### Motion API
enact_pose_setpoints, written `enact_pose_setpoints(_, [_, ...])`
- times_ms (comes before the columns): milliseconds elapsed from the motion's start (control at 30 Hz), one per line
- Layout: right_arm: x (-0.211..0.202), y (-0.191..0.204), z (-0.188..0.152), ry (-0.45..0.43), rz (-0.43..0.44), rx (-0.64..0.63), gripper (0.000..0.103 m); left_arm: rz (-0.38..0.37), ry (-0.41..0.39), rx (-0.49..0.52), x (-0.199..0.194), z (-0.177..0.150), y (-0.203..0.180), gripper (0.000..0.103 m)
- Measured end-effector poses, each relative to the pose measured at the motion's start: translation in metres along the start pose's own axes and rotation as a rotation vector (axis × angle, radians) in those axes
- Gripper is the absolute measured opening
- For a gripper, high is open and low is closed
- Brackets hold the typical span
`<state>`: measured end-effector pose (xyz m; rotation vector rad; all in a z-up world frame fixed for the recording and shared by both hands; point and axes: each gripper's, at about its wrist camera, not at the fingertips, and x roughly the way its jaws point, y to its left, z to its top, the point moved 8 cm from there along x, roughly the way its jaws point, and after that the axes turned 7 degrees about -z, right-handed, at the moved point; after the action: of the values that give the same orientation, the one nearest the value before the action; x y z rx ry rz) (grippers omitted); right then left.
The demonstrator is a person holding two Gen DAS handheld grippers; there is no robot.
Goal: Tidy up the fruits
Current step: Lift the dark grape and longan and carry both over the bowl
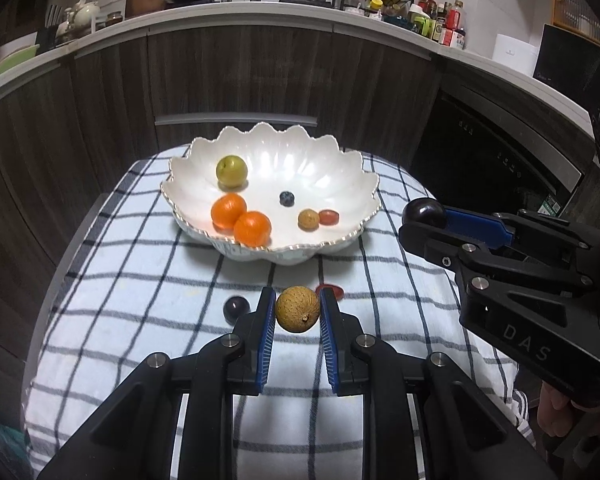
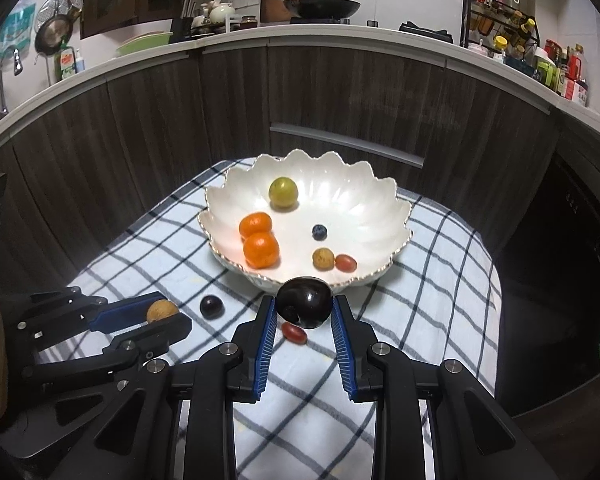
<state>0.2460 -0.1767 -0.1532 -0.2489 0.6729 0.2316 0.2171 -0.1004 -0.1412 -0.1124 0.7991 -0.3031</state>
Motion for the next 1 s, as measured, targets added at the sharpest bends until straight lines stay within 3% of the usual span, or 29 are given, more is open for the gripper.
enact_pose_setpoints(1000, [0.034,-0.012,0.050,0.017,-0.068,0.071,0.029,-0.006,0.034,-0.002,0.031,0.067,0.040,0.023])
